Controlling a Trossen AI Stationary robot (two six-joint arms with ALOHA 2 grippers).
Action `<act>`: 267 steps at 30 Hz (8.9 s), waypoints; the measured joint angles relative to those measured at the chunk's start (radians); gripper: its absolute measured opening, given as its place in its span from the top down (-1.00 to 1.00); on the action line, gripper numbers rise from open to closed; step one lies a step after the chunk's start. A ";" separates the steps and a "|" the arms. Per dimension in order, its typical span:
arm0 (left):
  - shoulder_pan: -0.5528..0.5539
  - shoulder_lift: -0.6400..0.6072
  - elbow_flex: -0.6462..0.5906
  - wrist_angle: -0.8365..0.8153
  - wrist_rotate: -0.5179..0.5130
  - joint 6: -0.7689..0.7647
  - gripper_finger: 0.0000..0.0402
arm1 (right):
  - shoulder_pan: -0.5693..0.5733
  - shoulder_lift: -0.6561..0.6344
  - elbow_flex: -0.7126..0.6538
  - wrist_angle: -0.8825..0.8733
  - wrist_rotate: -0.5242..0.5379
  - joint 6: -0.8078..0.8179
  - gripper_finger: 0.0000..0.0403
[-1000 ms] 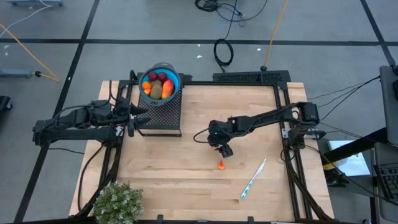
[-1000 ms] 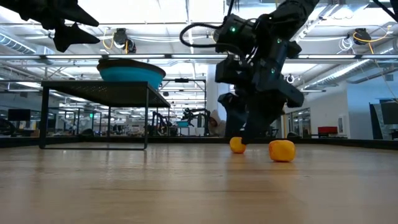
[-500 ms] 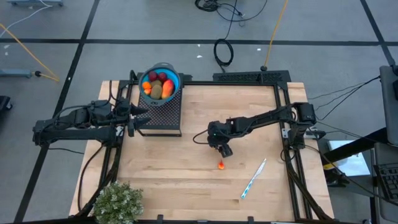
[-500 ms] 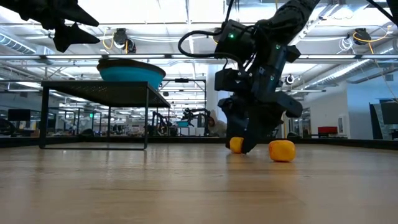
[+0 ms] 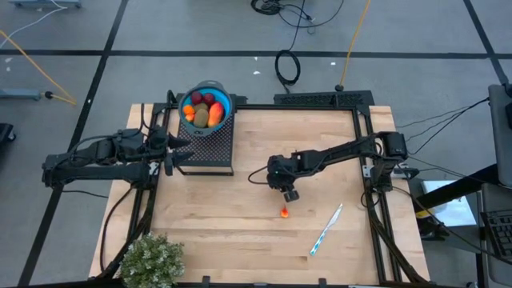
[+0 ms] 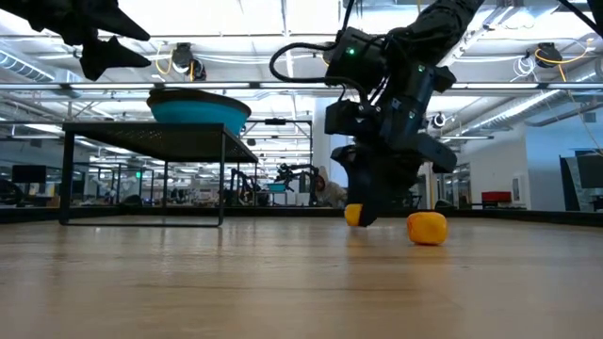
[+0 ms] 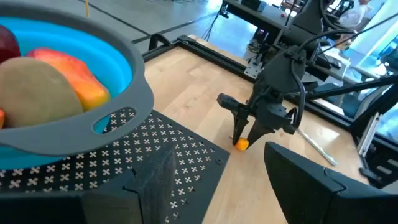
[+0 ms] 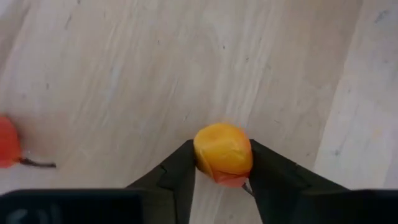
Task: Pick & Place Fruit
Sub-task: Put the top peach into the blue strainer bowl on the shelf
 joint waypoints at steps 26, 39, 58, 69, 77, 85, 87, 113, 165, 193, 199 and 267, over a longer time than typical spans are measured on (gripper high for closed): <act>-0.117 0.241 0.000 0.565 0.168 -0.163 -0.22 | 0.000 -0.521 0.006 0.333 -0.093 0.316 0.45; -0.300 0.576 0.118 0.812 -0.050 -0.251 -0.22 | 0.002 -0.625 0.007 0.396 -0.137 0.324 0.45; -0.338 0.951 0.487 0.734 -0.204 -0.322 -0.22 | 0.062 -0.623 0.007 0.396 -0.128 0.221 0.45; -0.339 1.065 0.616 0.636 -0.256 -0.363 -0.22 | 0.102 -0.613 0.005 0.374 -0.079 0.198 0.45; -0.339 1.070 0.629 0.600 -0.273 -0.366 -0.22 | 0.102 -0.611 -0.007 0.376 -0.075 0.227 0.45; -0.337 1.065 0.634 0.478 -0.322 -0.407 -0.22 | 0.105 -0.616 -0.009 0.363 -0.074 0.229 0.45; -0.335 1.066 0.634 0.446 -0.341 -0.417 -0.22 | 0.106 -0.621 -0.009 0.370 -0.077 0.229 0.45; -0.298 1.106 0.631 0.595 -0.193 -0.413 -0.22 | 0.105 -0.544 -0.008 0.331 0.027 0.171 0.45; -0.282 1.108 0.631 0.536 -0.099 -0.391 0.33 | 0.110 -0.535 -0.008 0.343 0.025 0.206 0.36; -0.280 1.099 0.631 0.481 -0.098 -0.391 0.33 | 0.139 -0.581 -0.008 0.178 0.165 0.199 -0.03; -0.279 1.087 0.630 0.383 -0.095 -0.410 0.33 | 0.139 -0.629 -0.007 0.119 0.237 0.192 -0.04; 0.393 0.885 0.631 -0.340 -0.166 0.200 0.32 | 0.077 -0.911 -0.008 -0.127 0.239 0.293 1.00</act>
